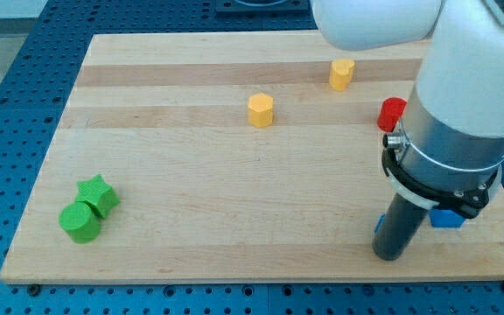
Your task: Push the yellow heart to the red circle
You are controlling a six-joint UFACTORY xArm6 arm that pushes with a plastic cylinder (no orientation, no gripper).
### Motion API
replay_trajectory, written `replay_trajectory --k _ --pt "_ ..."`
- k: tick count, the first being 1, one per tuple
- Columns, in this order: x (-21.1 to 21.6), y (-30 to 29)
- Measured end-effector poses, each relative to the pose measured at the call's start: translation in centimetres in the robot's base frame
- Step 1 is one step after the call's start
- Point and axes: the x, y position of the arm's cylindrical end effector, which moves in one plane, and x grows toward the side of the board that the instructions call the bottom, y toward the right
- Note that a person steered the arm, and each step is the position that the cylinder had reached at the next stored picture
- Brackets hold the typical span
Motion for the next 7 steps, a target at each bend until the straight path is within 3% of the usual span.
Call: replay_trajectory --k 4,7 --pt "-2.9 -0.8" --pt "-3.3 2.3"
